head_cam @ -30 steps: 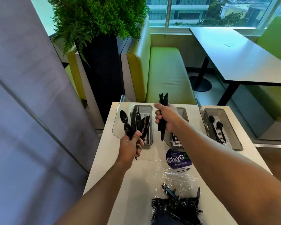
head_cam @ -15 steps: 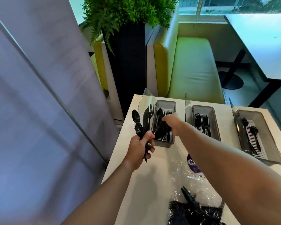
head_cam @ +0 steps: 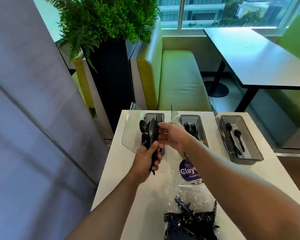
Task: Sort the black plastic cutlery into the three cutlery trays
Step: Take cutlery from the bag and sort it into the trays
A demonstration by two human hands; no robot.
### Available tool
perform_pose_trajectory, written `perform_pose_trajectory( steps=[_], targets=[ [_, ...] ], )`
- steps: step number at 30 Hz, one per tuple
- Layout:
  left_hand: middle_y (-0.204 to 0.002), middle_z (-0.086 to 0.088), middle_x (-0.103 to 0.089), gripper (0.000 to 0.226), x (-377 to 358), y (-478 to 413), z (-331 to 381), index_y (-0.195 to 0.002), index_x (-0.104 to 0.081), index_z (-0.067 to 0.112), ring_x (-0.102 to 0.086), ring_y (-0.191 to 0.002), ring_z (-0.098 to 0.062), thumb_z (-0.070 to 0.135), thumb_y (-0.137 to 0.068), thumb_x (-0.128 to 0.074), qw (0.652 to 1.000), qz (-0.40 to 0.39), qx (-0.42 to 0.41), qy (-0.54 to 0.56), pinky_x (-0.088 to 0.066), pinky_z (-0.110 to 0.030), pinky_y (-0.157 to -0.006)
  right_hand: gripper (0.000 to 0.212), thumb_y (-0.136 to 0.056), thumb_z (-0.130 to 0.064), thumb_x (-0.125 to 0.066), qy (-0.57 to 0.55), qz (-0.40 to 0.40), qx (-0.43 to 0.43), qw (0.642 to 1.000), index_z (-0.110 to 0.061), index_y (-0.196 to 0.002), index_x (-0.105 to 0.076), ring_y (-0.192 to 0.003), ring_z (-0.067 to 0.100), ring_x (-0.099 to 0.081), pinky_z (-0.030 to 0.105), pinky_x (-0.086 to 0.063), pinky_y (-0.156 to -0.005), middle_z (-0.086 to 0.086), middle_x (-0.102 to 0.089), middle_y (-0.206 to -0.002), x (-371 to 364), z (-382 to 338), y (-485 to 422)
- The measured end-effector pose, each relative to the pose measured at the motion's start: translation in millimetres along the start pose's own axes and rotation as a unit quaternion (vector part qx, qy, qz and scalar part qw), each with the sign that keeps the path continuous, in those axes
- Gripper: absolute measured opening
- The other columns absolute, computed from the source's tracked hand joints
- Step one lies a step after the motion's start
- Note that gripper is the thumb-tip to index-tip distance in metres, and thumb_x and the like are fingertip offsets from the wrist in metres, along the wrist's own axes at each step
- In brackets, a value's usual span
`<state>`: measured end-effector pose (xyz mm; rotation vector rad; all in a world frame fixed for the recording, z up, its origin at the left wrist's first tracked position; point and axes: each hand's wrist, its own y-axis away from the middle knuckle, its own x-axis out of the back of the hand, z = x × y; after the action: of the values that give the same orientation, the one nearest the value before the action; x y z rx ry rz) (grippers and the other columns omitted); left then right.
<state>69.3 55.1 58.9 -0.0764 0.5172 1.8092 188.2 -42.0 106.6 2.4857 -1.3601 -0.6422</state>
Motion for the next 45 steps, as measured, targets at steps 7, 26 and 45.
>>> perform_pose_trajectory(
  steps=[7, 26, 45],
  targets=[
    [-0.062, -0.003, -0.046, 0.032, -22, -5, -4, -0.104, -0.065, 0.005, -0.033, -0.043, -0.009, 0.035, -0.103, -0.053, 0.999, -0.034, 0.017, 0.020, -0.023, -0.020, -0.038, 0.033, -0.109, -0.031, -0.039, -0.117, 0.145, 0.062, 0.981, -0.014, -0.087, -0.057, -0.047, 0.019, -0.056, 0.028, -0.049, -0.049, 0.002, -0.056, -0.057, 46, -46, 4],
    [-0.068, -0.003, -0.048, 0.025, -24, -17, -8, -0.105, -0.055, 0.007, -0.033, -0.044, -0.010, 0.032, -0.104, -0.051, 0.998, -0.042, 0.029, 0.025, -0.026, -0.018, -0.037, 0.020, -0.101, -0.004, -0.049, 0.121, 0.271, -0.028, 0.955, -0.006, -0.107, -0.068, -0.080, 0.023, -0.054, 0.038, -0.046, -0.071, 0.009, -0.059, -0.088, 110, 15, -13],
    [-0.065, 0.000, -0.053, 0.036, -66, 10, -3, -0.102, -0.060, 0.011, -0.038, -0.046, -0.010, 0.041, -0.107, -0.040, 0.993, -0.092, -0.032, -0.074, -0.022, -0.023, -0.043, 0.020, -0.100, -0.025, -0.062, 0.098, -0.011, 0.059, 0.993, -0.009, -0.089, -0.067, -0.056, 0.017, -0.056, 0.030, -0.048, -0.056, 0.003, -0.065, -0.066, 64, 6, 66]
  ],
)
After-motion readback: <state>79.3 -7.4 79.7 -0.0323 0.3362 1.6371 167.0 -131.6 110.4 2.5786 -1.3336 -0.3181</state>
